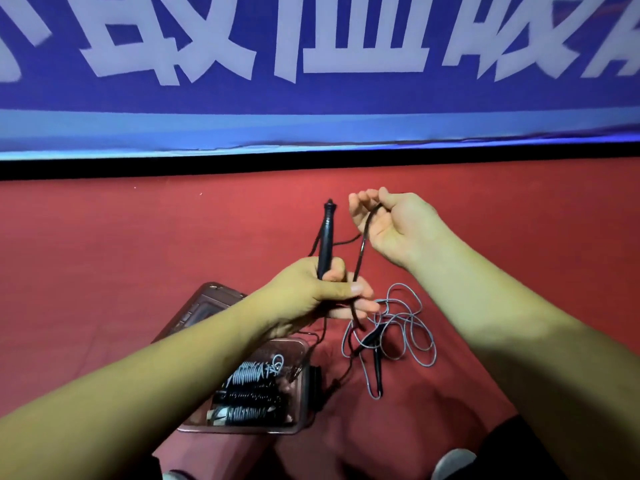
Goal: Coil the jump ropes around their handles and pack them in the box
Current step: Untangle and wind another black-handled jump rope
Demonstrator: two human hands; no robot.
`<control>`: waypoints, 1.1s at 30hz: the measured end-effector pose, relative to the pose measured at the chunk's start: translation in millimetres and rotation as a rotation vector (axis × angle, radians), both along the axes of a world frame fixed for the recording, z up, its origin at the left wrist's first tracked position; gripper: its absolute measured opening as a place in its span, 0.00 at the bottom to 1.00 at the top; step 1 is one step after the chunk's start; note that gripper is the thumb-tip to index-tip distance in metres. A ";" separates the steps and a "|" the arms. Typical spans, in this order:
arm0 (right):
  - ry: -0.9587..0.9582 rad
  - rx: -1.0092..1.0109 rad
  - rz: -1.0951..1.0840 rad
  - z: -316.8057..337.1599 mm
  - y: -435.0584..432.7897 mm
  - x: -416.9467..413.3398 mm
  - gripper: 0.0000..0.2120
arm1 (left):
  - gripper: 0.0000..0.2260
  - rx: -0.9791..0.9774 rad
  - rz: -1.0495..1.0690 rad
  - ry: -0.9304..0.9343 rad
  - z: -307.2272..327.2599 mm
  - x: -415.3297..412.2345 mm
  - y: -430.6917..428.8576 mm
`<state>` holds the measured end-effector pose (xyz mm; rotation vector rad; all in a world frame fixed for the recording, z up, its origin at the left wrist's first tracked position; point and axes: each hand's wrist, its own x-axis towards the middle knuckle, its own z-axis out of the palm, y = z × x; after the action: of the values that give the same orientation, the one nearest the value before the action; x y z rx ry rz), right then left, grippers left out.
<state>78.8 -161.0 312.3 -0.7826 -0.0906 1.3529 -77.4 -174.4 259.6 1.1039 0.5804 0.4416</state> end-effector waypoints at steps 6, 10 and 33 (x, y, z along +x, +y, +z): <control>-0.424 -0.020 0.630 -18.4 -14.4 5.2 0.35 | 0.20 -0.051 0.333 -0.143 31.7 -15.0 29.7; -0.726 0.001 1.159 -47.8 -26.2 -21.8 0.25 | 0.20 -0.028 0.440 -0.172 41.1 -28.4 45.5; -0.481 -0.041 0.795 -34.6 -18.7 -29.4 0.23 | 0.14 -0.026 0.322 -0.198 39.4 -28.8 33.5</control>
<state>49.5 -179.8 277.7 -1.1594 -0.8258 1.8755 -106.2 -140.9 299.0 0.9301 0.5887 0.8111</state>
